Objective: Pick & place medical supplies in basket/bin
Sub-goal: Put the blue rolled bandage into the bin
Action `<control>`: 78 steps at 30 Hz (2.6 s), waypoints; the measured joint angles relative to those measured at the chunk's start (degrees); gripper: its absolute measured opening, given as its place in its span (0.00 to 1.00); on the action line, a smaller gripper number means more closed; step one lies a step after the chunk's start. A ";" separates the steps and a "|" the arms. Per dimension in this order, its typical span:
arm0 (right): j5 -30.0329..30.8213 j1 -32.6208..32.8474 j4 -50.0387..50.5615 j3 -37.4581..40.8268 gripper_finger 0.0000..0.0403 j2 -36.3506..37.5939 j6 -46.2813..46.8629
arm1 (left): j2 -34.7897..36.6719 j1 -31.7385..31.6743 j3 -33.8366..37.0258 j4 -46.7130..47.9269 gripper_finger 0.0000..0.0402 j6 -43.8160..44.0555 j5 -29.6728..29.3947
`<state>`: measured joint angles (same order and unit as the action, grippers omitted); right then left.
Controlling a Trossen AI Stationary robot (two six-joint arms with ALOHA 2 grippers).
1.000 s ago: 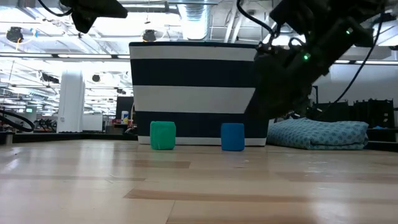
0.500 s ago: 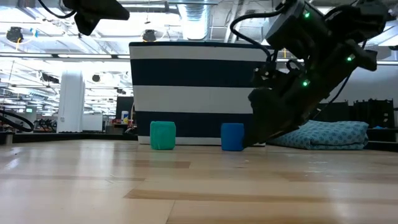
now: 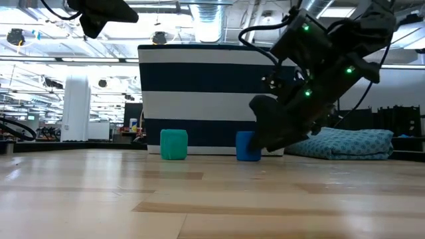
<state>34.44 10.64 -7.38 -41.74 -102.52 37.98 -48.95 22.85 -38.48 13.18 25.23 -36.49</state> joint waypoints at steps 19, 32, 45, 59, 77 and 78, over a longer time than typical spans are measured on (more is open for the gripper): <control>-4.58 -3.70 -5.66 0.00 0.81 0.04 -0.92 | 0.00 0.00 0.00 0.31 0.00 0.02 -0.11; -4.60 -3.54 -5.97 0.00 0.39 0.09 -0.90 | 0.00 0.00 0.00 0.31 0.00 0.02 -0.11; -5.14 -0.97 -8.10 -7.78 0.29 0.11 -5.28 | 0.00 0.00 0.00 0.41 0.00 0.00 0.82; -7.27 -1.42 -1.18 -24.72 0.28 8.80 -32.05 | -0.02 -0.02 0.00 0.29 0.00 -0.52 3.04; -7.22 -13.18 3.56 -26.56 0.28 20.92 -42.89 | 0.00 -2.11 0.00 -4.34 0.00 -6.21 1.22; -7.24 -14.55 3.53 -26.58 0.28 22.07 -44.08 | 0.00 -2.80 0.00 -4.45 0.00 -6.21 1.25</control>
<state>27.20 -3.90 -3.85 -68.31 -80.45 -6.09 -48.95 20.06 -38.48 8.73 19.03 -35.25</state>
